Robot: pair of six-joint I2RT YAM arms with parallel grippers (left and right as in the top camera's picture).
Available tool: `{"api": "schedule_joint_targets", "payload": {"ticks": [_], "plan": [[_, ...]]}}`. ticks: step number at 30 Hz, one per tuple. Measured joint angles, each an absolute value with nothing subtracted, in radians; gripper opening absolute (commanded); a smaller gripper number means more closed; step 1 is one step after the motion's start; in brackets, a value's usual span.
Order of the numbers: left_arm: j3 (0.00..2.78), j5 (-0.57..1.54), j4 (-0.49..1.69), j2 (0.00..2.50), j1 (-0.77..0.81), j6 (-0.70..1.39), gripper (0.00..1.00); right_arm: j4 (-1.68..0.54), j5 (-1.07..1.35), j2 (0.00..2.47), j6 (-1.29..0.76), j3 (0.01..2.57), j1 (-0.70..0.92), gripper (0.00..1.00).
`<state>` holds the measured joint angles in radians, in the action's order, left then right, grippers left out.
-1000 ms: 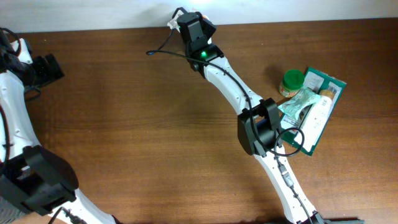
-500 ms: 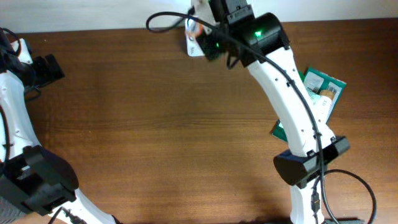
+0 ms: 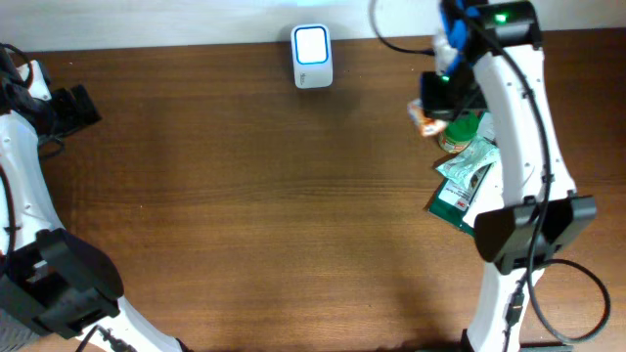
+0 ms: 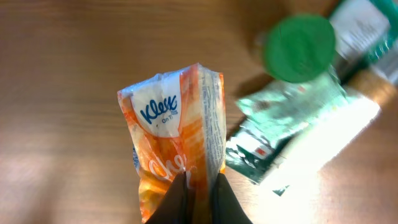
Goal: Scan the item barcode
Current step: 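Carry the tissue pack right and release it on the pile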
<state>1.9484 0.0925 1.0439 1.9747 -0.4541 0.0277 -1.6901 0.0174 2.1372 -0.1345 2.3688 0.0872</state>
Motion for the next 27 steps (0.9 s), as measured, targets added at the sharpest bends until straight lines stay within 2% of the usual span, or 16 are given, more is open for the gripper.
{"api": "schedule_joint_targets", "payload": {"ticks": [6, 8, 9, 13, 14, 16, 22, 27], "plan": [[1.948, 0.092, 1.043, 1.975, -0.454, 0.028, 0.99, -1.609, 0.003, 2.146, -0.182, 2.091, -0.167, 0.04], [1.948, 0.093, 1.044, 1.975, -0.454, 0.028, 0.99, -1.541, 0.015, 2.146, -0.184, 2.030, -0.196, 0.04], [1.948, 0.093, 1.043, 1.975, -0.455, 0.028, 0.99, -1.525, 0.020, 2.146, -0.184, 1.999, -0.202, 0.12], [1.948, 0.092, 1.044, 1.975, -0.455, 0.028, 0.99, -1.458, 0.036, 2.146, -0.187, 1.921, -0.205, 0.25], [1.948, 0.093, 1.044, 1.975, -0.455, 0.028, 0.99, -1.453, 0.039, 2.146, -0.186, 1.918, -0.205, 0.37], [1.948, 0.093, 1.044, 1.975, -0.455, 0.028, 0.99, -1.444, 0.037, 2.146, -0.185, 1.916, -0.205, 0.48], [1.948, 0.092, 1.044, 1.975, -0.455, 0.028, 0.99, -1.443, 0.034, 2.146, -0.171, 1.931, -0.203, 0.48], [1.948, 0.093, 1.044, 1.975, -0.455, 0.028, 0.99, -1.450, 0.170, 2.128, -0.062, 2.051, -0.158, 0.49]]}}
